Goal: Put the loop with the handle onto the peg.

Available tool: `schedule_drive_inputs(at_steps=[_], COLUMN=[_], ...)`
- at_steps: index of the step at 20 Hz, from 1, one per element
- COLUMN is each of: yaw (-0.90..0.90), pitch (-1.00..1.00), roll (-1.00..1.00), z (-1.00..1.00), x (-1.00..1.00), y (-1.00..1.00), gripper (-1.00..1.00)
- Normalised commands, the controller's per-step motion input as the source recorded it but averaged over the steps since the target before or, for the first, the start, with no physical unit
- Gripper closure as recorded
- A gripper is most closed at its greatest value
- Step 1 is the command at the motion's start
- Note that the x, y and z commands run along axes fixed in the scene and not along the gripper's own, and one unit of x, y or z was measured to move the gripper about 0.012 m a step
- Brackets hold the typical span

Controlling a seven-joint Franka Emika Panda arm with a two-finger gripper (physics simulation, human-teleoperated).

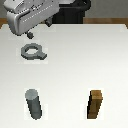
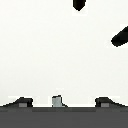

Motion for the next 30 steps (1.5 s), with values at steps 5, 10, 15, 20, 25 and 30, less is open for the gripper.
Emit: schedule_drive_inputs(at_steps=[5, 10, 15, 20, 25, 30], yaw=[0.0, 0.0, 0.0, 0.0, 0.0, 0.0], pitch=[0.0, 0.0, 0.0, 0.0, 0.0, 0.0], roll=[0.0, 0.0, 0.0, 0.0, 0.0, 0.0], z=[-0.6, -0.4, -0.8, -0.4, 0.0, -0.4], x=[-0.2, -0.6, -0.03, -0.2, 0.0, -0.2], y=[0.0, 0.0, 0.0, 0.0, -0.2, 0.0], gripper=[-1.0, -1.0, -1.0, -1.0, -1.0, -1.0])
